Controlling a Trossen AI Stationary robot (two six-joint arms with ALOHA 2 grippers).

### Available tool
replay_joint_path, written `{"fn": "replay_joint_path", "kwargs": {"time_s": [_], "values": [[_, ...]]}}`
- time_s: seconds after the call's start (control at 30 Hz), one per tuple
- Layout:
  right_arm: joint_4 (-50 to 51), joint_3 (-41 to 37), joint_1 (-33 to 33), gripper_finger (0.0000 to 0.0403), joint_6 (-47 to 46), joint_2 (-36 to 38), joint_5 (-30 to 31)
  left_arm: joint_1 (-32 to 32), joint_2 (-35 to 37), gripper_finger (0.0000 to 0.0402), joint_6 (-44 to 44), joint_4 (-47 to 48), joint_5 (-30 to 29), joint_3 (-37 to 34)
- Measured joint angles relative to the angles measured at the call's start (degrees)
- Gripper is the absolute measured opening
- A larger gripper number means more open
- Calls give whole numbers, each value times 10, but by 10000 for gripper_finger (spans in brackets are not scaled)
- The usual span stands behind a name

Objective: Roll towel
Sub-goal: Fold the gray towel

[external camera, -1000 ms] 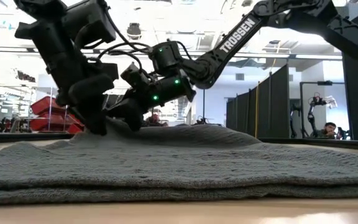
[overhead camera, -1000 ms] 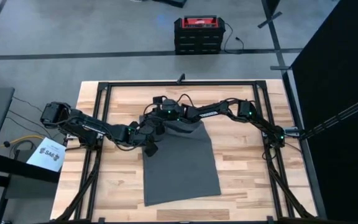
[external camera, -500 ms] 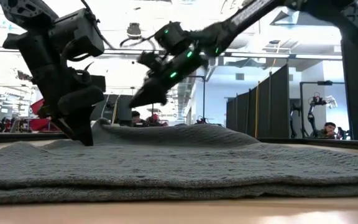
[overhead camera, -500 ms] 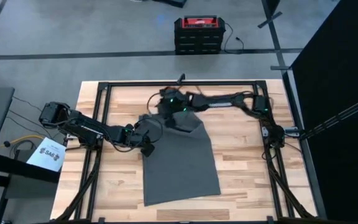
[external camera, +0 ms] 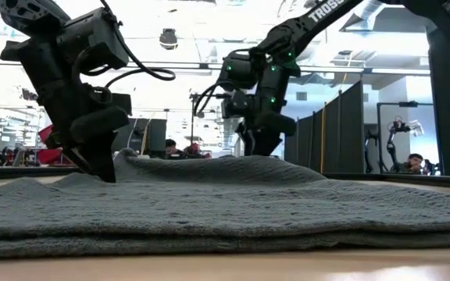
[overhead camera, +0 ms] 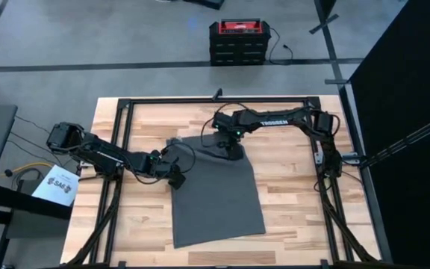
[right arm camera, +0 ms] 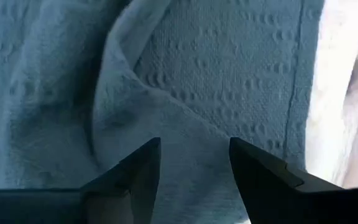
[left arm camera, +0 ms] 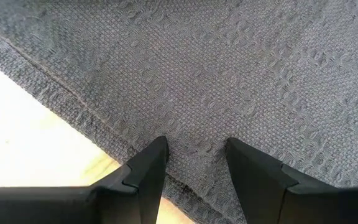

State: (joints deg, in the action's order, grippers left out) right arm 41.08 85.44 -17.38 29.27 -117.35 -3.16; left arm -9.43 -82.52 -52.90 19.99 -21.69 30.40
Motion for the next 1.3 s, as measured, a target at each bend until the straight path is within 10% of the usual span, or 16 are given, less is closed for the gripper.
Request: {"fn": "replay_joint_path", "kwargs": {"time_s": [0.57,0.7,0.9,1.3], "values": [[58,-32,-47,177,31,31,228,0,-1,157,-7,2,0,0],[42,-32,-57,177,18,75,213,0,-1,157,-7,2,0,0],[-17,-32,-48,177,-6,73,-6,0,-1,157,-7,2,0,-1],[23,-33,-52,177,12,11,45,-19,0,157,-38,38,7,0]]}}
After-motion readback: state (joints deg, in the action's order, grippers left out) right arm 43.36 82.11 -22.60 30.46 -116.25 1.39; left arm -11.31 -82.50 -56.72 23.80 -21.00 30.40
